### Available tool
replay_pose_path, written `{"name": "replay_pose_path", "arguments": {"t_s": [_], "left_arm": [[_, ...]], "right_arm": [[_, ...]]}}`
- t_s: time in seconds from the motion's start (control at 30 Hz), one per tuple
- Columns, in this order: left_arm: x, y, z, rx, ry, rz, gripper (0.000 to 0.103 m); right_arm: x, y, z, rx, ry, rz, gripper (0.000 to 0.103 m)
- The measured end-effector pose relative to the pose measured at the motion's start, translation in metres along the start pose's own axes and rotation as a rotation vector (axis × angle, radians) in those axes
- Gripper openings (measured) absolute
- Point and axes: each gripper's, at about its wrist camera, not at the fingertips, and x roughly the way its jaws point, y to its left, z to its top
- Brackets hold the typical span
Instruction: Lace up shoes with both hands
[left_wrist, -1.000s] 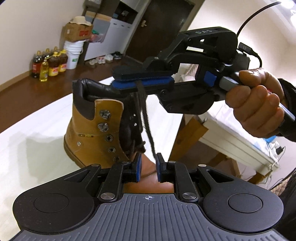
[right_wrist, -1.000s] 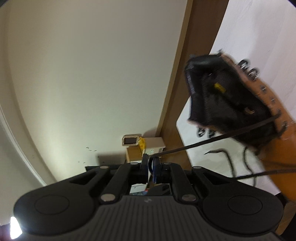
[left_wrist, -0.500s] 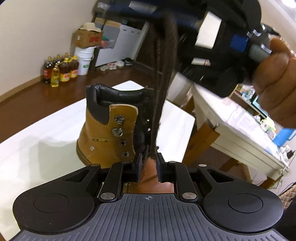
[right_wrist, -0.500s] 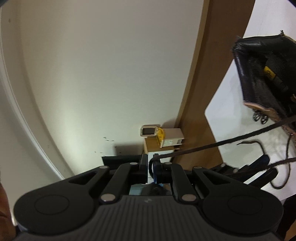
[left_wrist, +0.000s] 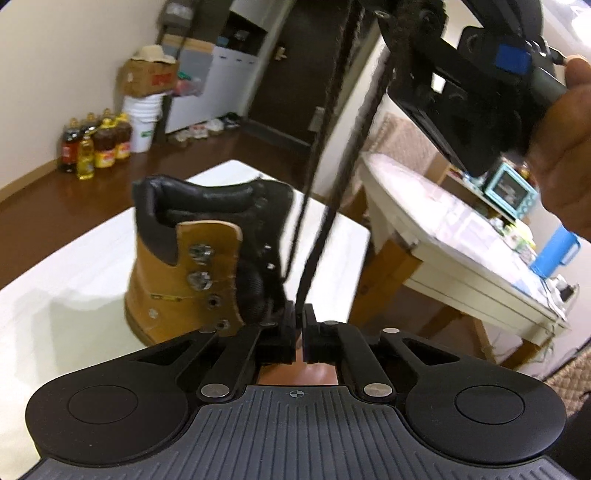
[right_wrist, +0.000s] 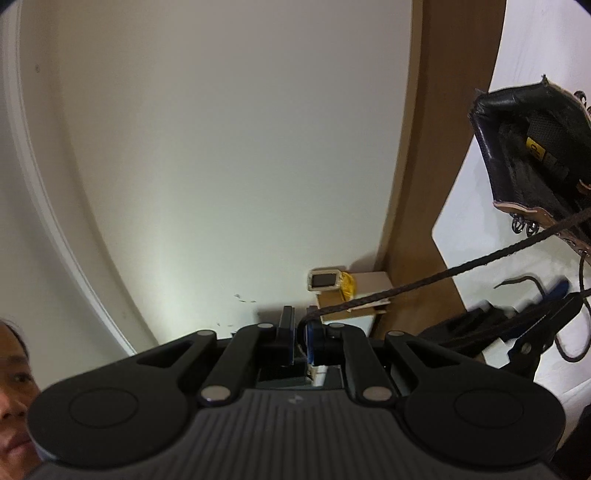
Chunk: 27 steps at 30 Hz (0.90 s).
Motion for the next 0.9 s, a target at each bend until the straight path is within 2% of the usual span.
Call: {"name": "replay_pose_path", "arguments": {"t_s": [0.07,0.17,0.27,0.3,0.37,0.43,0.47,0.53,0.67,0.73,0.83,0.9], "left_arm": [[-0.006,-0.004,0.0,0.029,0.055,-0.001,0.003],[-0.02,-0.007,0.002,0.072,0.125,0.01,0.003],[-0.028,-0.008,0.014,0.109,0.198,0.035,0.003],[-0.027,-0.006,0.019,0.104,0.219,0.036,0.003],[-0.019,-0.002,0.029,0.074,0.228,0.024,0.003],[-0.009,0.002,0.039,0.044,0.238,0.012,0.003],[-0.003,0.004,0.043,0.03,0.248,0.007,0.003],[0.005,0.002,0.047,0.037,0.257,0.012,0.003],[0.027,0.0,0.063,0.067,0.288,0.006,0.003],[0.036,-0.002,0.072,0.073,0.299,-0.011,0.003],[0.046,-0.005,0.078,0.103,0.321,-0.013,0.003],[0.053,-0.008,0.084,0.121,0.329,-0.015,0.003]], "right_arm": [[-0.012,0.001,0.002,-0.013,-0.032,-0.003,0.009],[-0.057,0.002,0.005,-0.065,-0.188,-0.049,0.009],[-0.094,-0.006,0.005,-0.108,-0.338,-0.159,0.009],[-0.107,-0.011,0.005,-0.132,-0.389,-0.22,0.009],[-0.122,-0.024,0.005,-0.159,-0.446,-0.318,0.01],[-0.135,-0.043,0.008,-0.138,-0.483,-0.388,0.014],[-0.138,-0.049,0.009,-0.125,-0.486,-0.418,0.015],[-0.136,-0.072,0.007,-0.073,-0.485,-0.552,0.016],[-0.134,-0.103,-0.003,-0.054,-0.384,-0.804,0.016],[-0.132,-0.113,-0.011,-0.07,-0.33,-0.859,0.017],[-0.121,-0.118,-0.026,-0.136,-0.241,-0.891,0.017],[-0.103,-0.123,-0.041,-0.201,-0.208,-0.966,0.017]]}}
